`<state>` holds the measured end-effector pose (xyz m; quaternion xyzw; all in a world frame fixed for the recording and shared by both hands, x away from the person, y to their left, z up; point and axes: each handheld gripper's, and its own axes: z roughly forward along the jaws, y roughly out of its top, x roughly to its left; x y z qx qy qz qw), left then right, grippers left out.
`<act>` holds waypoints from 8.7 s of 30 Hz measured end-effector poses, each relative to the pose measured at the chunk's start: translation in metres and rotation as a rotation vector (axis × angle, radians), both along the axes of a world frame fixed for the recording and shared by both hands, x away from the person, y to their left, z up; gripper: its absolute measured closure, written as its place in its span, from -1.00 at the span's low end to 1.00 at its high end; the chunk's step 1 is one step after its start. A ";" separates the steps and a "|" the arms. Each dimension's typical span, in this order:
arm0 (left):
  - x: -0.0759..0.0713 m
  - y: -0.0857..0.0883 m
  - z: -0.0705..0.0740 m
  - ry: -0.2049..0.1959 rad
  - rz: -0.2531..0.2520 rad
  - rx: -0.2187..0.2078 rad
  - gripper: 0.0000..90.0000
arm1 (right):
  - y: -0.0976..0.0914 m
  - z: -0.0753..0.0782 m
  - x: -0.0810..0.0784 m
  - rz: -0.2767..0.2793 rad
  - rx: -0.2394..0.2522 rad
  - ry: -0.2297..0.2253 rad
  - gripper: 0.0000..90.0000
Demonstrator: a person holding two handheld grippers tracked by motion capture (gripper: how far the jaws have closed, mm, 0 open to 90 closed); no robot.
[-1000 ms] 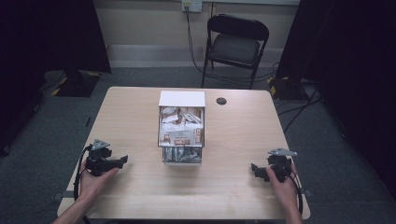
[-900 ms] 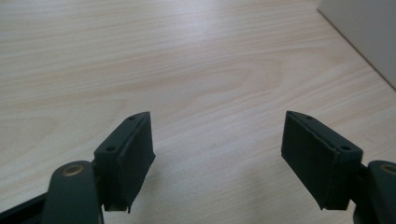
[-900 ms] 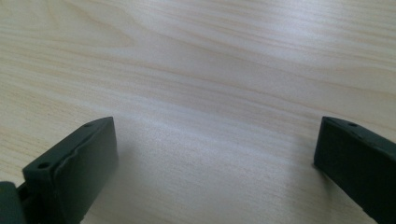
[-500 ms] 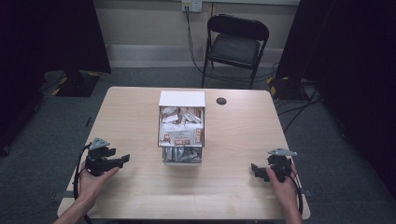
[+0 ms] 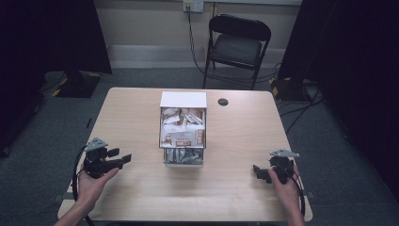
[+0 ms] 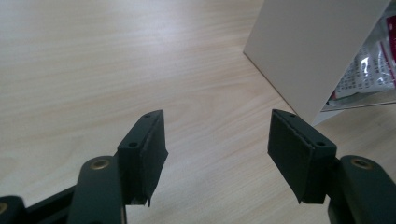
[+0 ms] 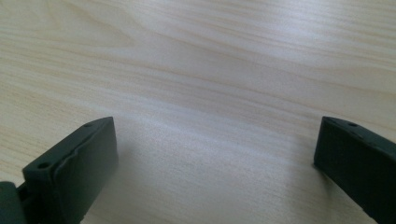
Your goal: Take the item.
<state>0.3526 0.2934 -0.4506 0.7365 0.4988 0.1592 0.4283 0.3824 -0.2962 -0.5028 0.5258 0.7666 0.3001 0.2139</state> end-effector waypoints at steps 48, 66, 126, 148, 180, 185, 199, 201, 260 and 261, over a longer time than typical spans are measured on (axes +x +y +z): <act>-0.004 -0.027 0.113 -0.204 -0.271 -0.106 -0.17 | 0.000 0.000 0.001 0.001 -0.001 -0.002 -1.00; 0.005 -0.074 0.150 -0.262 -0.420 -0.131 -0.10 | 0.000 0.000 0.000 0.000 -0.001 -0.001 -1.00; 0.031 -0.140 0.130 -0.173 -0.647 -0.134 0.91 | 0.000 0.000 0.001 0.001 -0.001 -0.002 -1.00; 0.033 -0.154 0.122 -0.147 -0.675 -0.120 0.54 | 0.000 0.000 0.000 0.000 0.000 -0.001 -1.00; 0.037 -0.139 0.124 -0.140 -0.633 -0.208 1.00 | 0.000 0.000 0.001 0.001 -0.001 -0.002 -1.00; 0.037 -0.135 0.126 -0.148 -0.625 -0.217 1.00 | 0.000 0.000 0.001 0.001 -0.001 -0.002 -1.00; 0.036 -0.125 0.132 -0.163 -0.604 -0.223 1.00 | 0.000 0.000 0.001 0.001 -0.001 -0.002 -1.00; 0.035 -0.123 0.133 -0.167 -0.607 -0.230 1.00 | 0.000 0.000 0.001 0.001 -0.001 -0.002 -1.00; 0.020 -0.064 0.170 -0.271 -0.541 -0.254 1.00 | 0.000 0.000 0.001 0.001 0.000 -0.002 -1.00; 0.020 -0.063 0.170 -0.270 -0.538 -0.254 1.00 | 0.000 0.000 0.001 0.001 -0.001 -0.002 -1.00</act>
